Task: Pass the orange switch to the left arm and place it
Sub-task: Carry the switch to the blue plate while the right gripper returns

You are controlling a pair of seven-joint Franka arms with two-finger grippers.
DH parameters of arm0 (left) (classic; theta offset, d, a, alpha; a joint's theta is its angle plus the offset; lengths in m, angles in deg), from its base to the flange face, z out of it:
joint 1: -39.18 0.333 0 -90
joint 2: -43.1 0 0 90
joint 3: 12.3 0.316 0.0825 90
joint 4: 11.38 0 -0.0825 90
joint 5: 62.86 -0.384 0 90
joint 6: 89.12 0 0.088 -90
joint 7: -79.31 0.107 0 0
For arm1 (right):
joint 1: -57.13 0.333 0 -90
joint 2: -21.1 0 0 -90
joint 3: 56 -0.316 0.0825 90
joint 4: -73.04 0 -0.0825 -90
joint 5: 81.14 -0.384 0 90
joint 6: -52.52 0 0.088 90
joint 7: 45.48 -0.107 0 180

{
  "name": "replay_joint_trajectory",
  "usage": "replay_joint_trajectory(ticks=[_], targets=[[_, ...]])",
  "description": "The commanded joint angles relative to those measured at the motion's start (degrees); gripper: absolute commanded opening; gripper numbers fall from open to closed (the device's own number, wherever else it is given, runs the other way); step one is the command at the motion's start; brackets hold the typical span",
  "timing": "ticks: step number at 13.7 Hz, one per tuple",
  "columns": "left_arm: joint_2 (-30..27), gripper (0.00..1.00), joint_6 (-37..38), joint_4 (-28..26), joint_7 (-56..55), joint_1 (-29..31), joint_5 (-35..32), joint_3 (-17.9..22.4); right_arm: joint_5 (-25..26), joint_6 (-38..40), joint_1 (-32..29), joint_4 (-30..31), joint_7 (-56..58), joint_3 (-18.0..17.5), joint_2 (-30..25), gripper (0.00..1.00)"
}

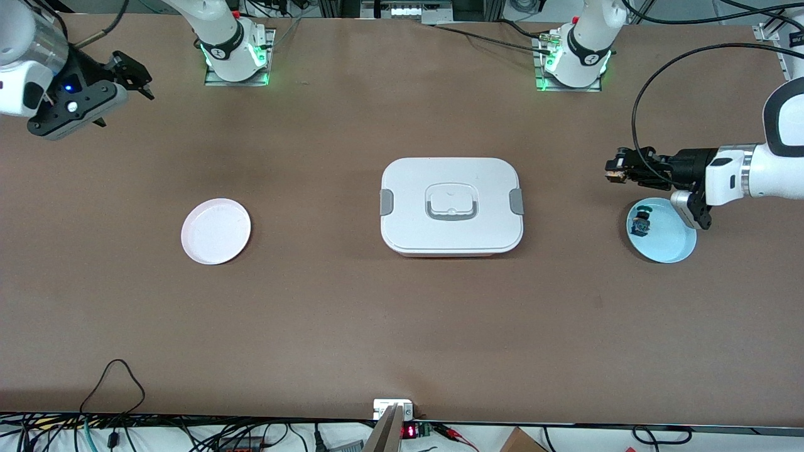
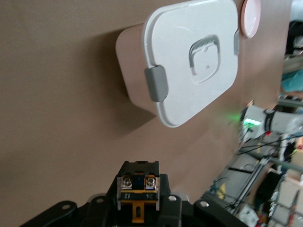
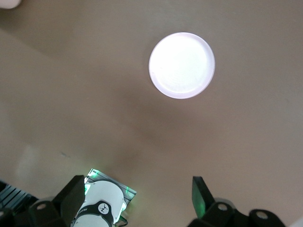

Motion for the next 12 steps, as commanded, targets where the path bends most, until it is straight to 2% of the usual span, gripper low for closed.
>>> replay_joint_trajectory(ticks=[1,3,6,8,12], targets=[[-2.4,0.00,-2.5,0.2,9.0,0.2,-7.7,-0.1,1.4,-2.1,-0.5,-0.5,-7.5,0.4,-0.2,1.00],[-2.5,0.00,-2.8,0.1,15.6,0.2,-12.9,-0.3,0.7,-5.7,-1.1,-0.3,-8.6,1.9,0.3,1.00],[-3.3,0.00,-2.5,-1.2,23.8,0.2,-22.5,-1.9,0.5,-9.2,-1.2,0.1,-9.4,2.4,2.6,1.00],[-3.6,0.00,-3.0,-1.2,26.9,0.7,-26.0,-2.0,0.2,-10.2,-1.0,0.3,-10.2,2.4,2.7,1.00],[-3.2,0.00,-10.7,-1.5,40.1,1.6,-29.0,-2.2,0.2,-12.6,-1.4,2.6,-11.2,2.6,2.3,1.00]])
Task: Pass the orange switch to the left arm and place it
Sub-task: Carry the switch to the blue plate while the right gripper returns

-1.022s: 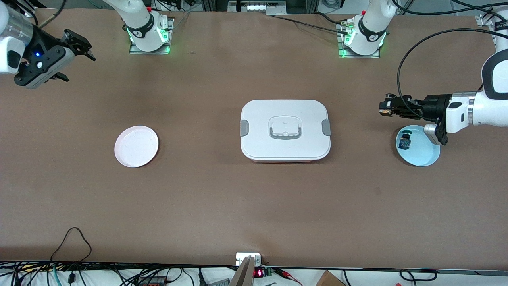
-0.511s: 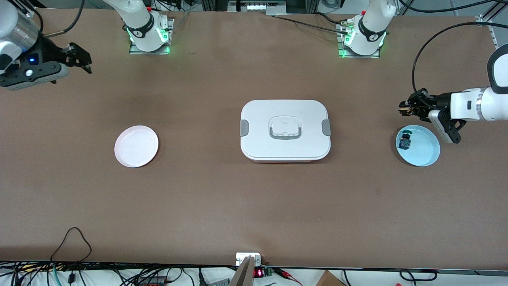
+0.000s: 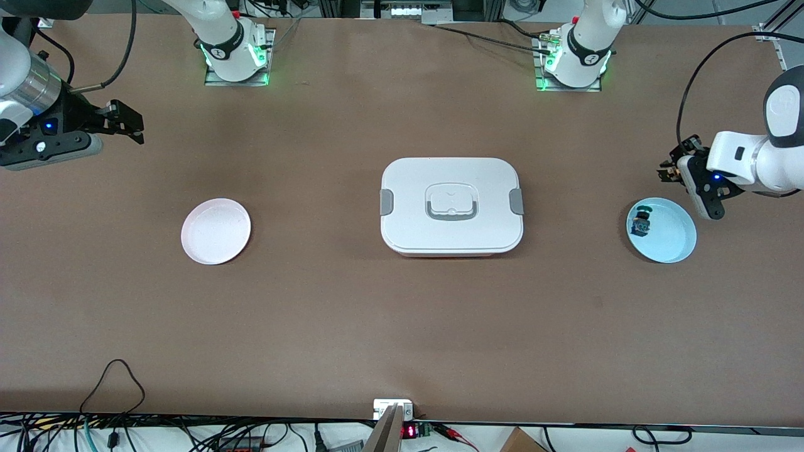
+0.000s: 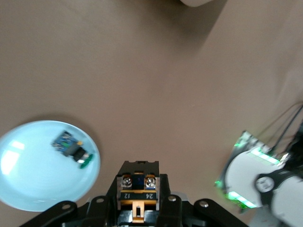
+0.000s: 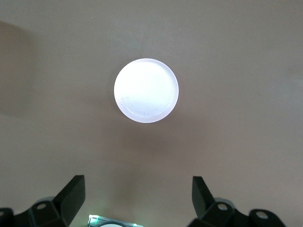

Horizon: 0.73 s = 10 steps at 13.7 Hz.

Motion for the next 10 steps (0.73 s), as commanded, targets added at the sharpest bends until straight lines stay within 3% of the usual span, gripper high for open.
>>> replay_joint_trajectory(ticks=[1,5,10], targets=[[-1.3,0.00,-4.2,-1.8,8.0,1.4,-2.6,-0.8,-0.4,-3.6,-0.5,1.7,-1.0,-0.1,-1.1,1.00],[-0.1,0.00,-6.6,-2.5,12.1,2.2,-6.6,-0.8,-0.6,-9.3,-0.3,1.2,-1.0,-0.1,0.5,1.00],[3.7,0.00,-13.5,-2.4,19.9,7.0,-9.3,-1.6,-0.6,-9.3,-0.6,1.0,-0.2,-0.1,0.5,1.00]])
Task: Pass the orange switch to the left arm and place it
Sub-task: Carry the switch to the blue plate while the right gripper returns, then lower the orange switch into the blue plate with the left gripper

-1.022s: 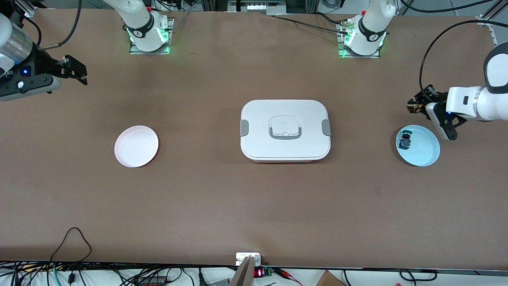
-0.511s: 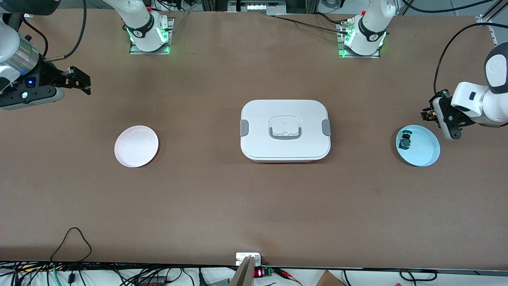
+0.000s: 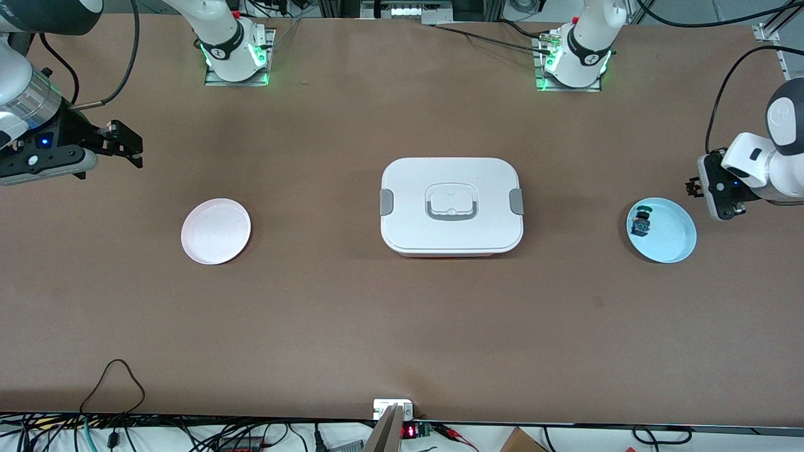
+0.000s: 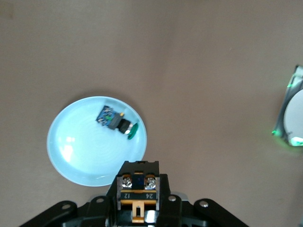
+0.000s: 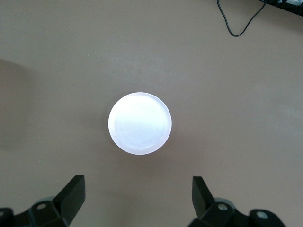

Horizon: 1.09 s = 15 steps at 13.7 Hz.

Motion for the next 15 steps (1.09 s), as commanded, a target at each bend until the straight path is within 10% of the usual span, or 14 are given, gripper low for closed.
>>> replay_joint_trajectory(ticks=[1,6,15], targets=[[2.7,0.00,-3.6,-0.1,4.2,2.9,-1.4,-1.3,-0.6,-0.4,-0.6,0.2,0.1,-0.1,-0.4,1.00],[7.0,0.00,-8.4,-0.1,7.2,12.0,-1.5,-9.9,-0.6,-0.1,-0.7,0.3,0.1,-0.1,-0.3,1.00],[13.3,0.00,-19.0,-0.2,14.6,14.6,-1.3,-9.9,-0.7,-0.7,-0.1,0.2,0.0,-0.3,-0.4,1.00]])
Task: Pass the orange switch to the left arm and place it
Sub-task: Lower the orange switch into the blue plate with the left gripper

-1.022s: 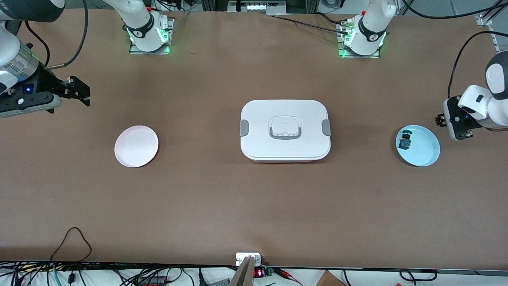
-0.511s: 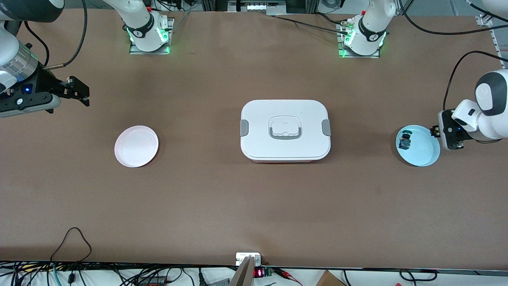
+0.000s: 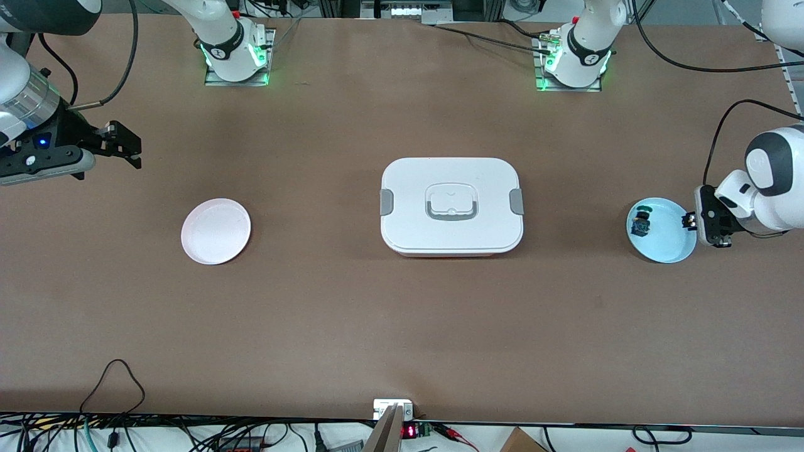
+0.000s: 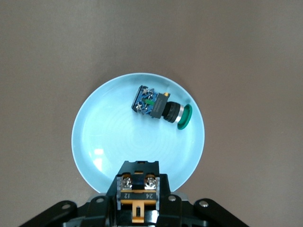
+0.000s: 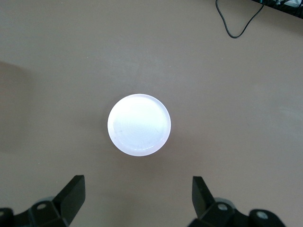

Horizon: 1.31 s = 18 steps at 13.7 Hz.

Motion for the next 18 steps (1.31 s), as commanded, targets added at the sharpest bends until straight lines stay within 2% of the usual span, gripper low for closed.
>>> replay_joint_trajectory(ticks=[1,7,11,18], targets=[[2.0,0.00,-3.5,-0.3,1.9,2.1,-1.3,-1.1,-0.6,-0.2,0.3,0.2,0.0,-0.5,-0.4,1.00],[2.6,0.00,-10.4,-5.9,2.7,3.0,-1.2,-1.2,-0.6,-0.4,1.2,0.1,0.1,-0.6,-0.4,1.00],[2.3,0.00,-14.6,-9.1,3.0,3.0,-0.8,-1.5,-2.4,-0.1,1.0,0.2,0.1,-0.1,-0.4,1.00],[2.7,0.00,-15.0,-10.5,3.1,4.2,-0.8,-1.6,-2.5,-0.7,0.8,0.0,0.1,-0.1,-0.4,1.00]])
